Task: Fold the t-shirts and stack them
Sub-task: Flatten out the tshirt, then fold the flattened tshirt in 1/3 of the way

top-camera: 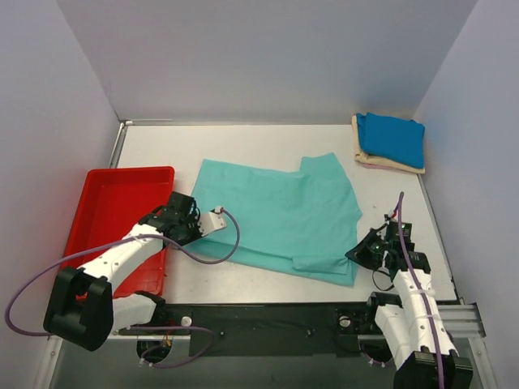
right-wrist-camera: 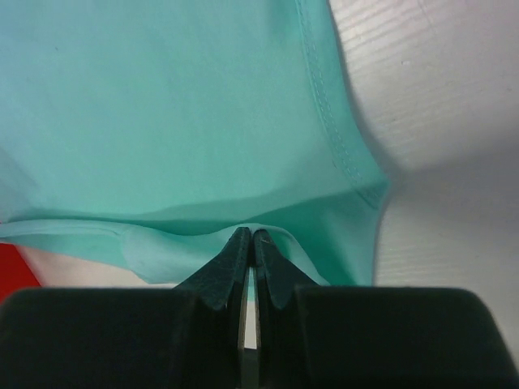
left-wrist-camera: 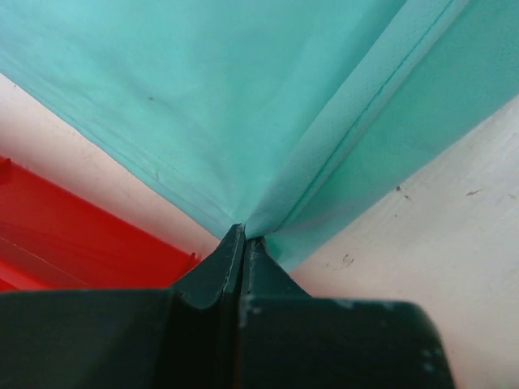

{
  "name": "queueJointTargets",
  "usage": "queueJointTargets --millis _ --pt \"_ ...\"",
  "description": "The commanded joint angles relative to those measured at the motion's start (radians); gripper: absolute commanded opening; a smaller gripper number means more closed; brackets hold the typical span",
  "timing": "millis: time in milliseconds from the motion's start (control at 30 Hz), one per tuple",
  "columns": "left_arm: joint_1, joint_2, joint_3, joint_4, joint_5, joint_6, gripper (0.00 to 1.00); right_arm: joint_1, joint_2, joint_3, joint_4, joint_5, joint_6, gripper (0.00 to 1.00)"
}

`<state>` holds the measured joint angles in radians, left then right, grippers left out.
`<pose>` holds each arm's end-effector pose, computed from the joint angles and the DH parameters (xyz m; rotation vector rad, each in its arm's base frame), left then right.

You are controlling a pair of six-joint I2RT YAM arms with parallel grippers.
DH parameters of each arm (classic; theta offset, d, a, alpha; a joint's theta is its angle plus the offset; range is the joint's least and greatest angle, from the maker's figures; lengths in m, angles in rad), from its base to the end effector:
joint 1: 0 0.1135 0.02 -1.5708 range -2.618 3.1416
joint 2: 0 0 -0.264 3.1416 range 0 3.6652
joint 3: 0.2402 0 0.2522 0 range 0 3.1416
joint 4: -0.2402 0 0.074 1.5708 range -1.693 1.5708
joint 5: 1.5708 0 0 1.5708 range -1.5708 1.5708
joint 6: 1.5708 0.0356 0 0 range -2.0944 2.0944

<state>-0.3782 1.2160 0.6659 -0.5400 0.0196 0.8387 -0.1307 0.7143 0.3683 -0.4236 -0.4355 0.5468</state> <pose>0.2034 -0.0816 0.1870 1.5294 2.1843 0.1237 0.1483 -0.0044 0.1859 0.5732 2.2895 0.7143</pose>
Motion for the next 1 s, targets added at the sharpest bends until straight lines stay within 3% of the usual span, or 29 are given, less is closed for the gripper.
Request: queueJointTargets --millis 0,367,833,967 --pt "-0.002 -0.001 0.037 0.008 0.074 -0.046 0.0 -0.004 0.042 0.003 0.161 0.006 0.035 0.0" --pt "0.021 0.309 0.21 0.081 -0.041 -0.095 0.0 -0.004 0.345 0.098 0.298 0.023 -0.068 0.0" --pt "0.05 0.312 0.281 0.069 -0.049 -0.133 0.0 0.0 0.451 0.213 0.359 0.032 -0.114 0.0" --pt "0.062 0.384 0.294 0.068 -0.067 -0.121 0.0 0.002 0.513 0.231 0.368 0.03 -0.114 0.0"
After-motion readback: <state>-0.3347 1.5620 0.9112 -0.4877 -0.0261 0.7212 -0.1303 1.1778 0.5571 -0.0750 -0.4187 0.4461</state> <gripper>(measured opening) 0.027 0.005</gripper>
